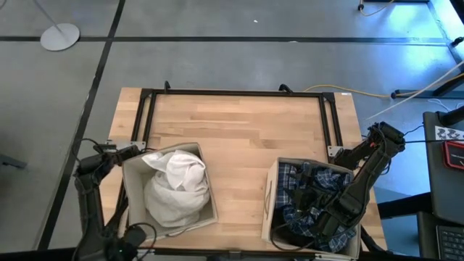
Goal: Sort clothes
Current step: Adjust the left laundry organizer
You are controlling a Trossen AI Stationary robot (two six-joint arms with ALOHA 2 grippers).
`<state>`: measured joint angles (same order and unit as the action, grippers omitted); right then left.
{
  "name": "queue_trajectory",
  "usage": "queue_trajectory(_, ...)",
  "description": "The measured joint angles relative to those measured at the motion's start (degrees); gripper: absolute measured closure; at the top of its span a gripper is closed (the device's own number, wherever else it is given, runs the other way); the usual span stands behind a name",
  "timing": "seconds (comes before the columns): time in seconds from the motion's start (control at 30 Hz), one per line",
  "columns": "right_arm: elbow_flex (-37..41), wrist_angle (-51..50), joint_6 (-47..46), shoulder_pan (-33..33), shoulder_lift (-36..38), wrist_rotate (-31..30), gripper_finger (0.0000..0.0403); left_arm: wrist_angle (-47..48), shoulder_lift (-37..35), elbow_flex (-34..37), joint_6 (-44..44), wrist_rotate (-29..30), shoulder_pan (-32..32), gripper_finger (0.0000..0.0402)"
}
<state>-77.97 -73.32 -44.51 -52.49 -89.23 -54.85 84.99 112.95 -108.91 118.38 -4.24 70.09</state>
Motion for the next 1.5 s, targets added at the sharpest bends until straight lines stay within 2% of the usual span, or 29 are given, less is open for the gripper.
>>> queue_trajectory(0.07,0.0,0.0,0.0,0.0,0.0,0.0,0.015,-1.3,-0.1,-0.4,-0.1,4.2,0.4,0.0401)
queue_trajectory(0.2,0.0,0.0,0.1,0.0,0.0,0.0,0.015,-7.6,-1.1,-3.4,-10.3,20.4,-0.6,0.0401)
queue_trajectory(0.27,0.0,0.0,0.2,0.0,0.0,0.0,0.015,-9.4,-2.1,-5.7,-18.5,28.3,-2.0,0.0401)
queue_trajectory(0.37,0.0,-0.1,0.2,0.0,0.0,-0.1,0.015,-8.8,-2.3,-8.5,-32.8,36.6,-5.2,0.0401)
queue_trajectory(0.43,0.0,0.0,0.3,0.0,0.0,-0.1,0.015,-9.1,-2.2,-9.4,-42.3,40.7,-8.4,0.0401)
queue_trajectory(0.5,0.0,0.0,0.3,0.0,0.0,-0.1,0.015,-9.2,-2.2,-9.4,-50.1,42.4,-12.7,0.0401)
queue_trajectory(0.8,0.0,-0.1,0.3,0.0,0.0,-0.1,0.015,-13.3,-2.1,-9.4,-74.6,42.2,-31.8,0.0401)
queue_trajectory(1.03,0.0,-0.1,0.3,0.0,0.0,0.0,0.015,-14.0,-2.1,-6.6,-79.7,27.5,-40.9,0.0401)
queue_trajectory(1.23,0.0,0.0,0.3,0.0,0.0,0.4,0.015,-14.1,-2.1,-1.2,-77.7,15.6,-41.3,0.0401)
queue_trajectory(1.4,0.0,0.0,0.3,0.0,0.0,0.4,0.015,-13.9,-2.3,0.6,-73.2,10.8,-37.0,0.0401)
queue_trajectory(1.5,0.0,0.0,0.3,0.0,0.0,0.4,0.015,-12.4,-2.1,0.8,-68.9,9.9,-33.6,0.0401)
